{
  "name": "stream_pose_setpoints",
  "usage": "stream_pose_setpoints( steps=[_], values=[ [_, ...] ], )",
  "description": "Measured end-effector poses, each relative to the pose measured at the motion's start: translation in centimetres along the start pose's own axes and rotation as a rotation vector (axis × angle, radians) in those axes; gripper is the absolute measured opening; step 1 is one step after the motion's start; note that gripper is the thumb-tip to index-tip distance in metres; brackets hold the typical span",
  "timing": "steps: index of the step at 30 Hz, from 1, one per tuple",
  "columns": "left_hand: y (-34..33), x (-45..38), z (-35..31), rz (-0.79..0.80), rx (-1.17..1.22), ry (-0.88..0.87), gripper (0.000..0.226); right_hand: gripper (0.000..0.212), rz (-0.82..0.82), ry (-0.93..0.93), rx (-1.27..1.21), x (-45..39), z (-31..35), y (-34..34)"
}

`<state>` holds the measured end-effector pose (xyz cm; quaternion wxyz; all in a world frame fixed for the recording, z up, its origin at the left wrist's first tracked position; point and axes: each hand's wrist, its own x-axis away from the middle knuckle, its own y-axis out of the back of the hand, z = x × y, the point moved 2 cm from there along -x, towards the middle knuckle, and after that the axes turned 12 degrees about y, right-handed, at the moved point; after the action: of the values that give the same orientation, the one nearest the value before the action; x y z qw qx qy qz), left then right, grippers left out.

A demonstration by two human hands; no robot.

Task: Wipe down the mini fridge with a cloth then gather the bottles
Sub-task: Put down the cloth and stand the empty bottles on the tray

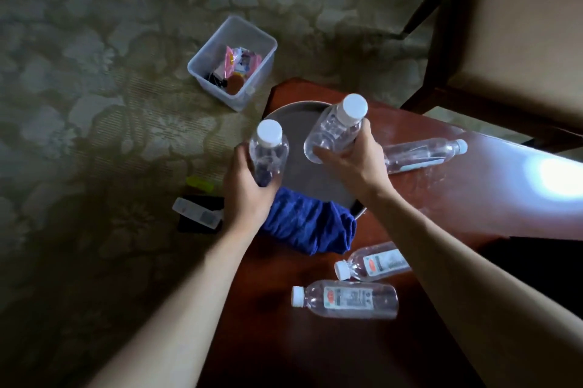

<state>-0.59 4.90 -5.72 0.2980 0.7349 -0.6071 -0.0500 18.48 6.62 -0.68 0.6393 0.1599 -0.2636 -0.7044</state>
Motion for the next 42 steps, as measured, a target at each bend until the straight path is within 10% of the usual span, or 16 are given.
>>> stream_pose_setpoints(
  steps=[17,33,42],
  values=[
    [-0.5,-1.2,2.4,0.030,-0.154,-0.161,0.069,0.063,0.456,0.090,-0.004,-5.2,-1.4,-7.2],
    [-1.2,-0.4,2.8,-0.015,-0.163,-0.080,0.074,0.073,0.448,0.005,-0.041,-2.9,-2.1,-8.6],
    [0.1,2.4,3.4,0.047,-0.247,0.175,0.095,0.023,0.191,-0.076,0.125,0.9,-3.8,-2.9]
  ],
)
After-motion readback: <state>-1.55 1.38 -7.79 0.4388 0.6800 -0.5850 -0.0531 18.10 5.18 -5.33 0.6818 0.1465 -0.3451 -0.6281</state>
